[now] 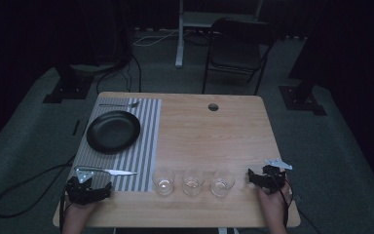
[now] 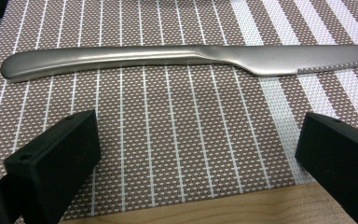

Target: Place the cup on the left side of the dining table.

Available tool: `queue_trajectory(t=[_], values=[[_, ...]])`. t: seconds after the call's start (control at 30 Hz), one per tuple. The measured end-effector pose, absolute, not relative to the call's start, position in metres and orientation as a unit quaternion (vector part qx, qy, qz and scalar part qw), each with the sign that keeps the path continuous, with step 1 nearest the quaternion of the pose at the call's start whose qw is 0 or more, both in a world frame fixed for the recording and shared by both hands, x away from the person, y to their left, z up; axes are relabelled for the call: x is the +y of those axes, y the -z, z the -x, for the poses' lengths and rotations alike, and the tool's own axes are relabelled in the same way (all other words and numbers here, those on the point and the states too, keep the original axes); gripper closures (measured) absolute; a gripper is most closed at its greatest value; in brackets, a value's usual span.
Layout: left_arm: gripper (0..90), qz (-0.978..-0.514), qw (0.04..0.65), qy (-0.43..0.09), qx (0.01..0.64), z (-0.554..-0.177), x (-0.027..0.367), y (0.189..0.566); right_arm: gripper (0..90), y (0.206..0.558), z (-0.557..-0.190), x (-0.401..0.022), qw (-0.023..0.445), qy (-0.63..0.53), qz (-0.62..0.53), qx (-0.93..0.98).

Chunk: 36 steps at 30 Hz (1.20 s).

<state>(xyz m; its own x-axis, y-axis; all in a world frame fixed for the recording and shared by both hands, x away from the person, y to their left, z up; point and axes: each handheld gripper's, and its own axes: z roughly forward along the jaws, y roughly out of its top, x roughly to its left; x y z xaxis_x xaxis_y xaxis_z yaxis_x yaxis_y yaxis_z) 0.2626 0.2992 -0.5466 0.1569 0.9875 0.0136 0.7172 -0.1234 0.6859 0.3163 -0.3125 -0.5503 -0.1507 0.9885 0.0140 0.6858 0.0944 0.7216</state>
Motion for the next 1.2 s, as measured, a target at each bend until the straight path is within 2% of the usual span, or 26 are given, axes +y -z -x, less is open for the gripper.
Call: queue_trajectory(t=[0.6, 0.87, 1.2], values=[[1.2, -0.719, 0.278, -0.240, 0.590, -0.2624, 0.3014, 0.5456, 12.7, 0.5504, -0.3163, -0.3125, 0.251, -0.302, -0.601, 0.696], [3.0, -0.731, 0.289, -0.249, 0.567, -0.2583, 0.3006, 0.5443, 12.7, 0.5503, -0.3163, -0.3125, 0.251, -0.302, -0.602, 0.696], [2.9, -0.740, 0.315, -0.226, 0.550, -0.2536, 0.3019, 0.5415, 12.7, 0.5503, -0.3163, -0.3125, 0.251, -0.302, -0.601, 0.696]])
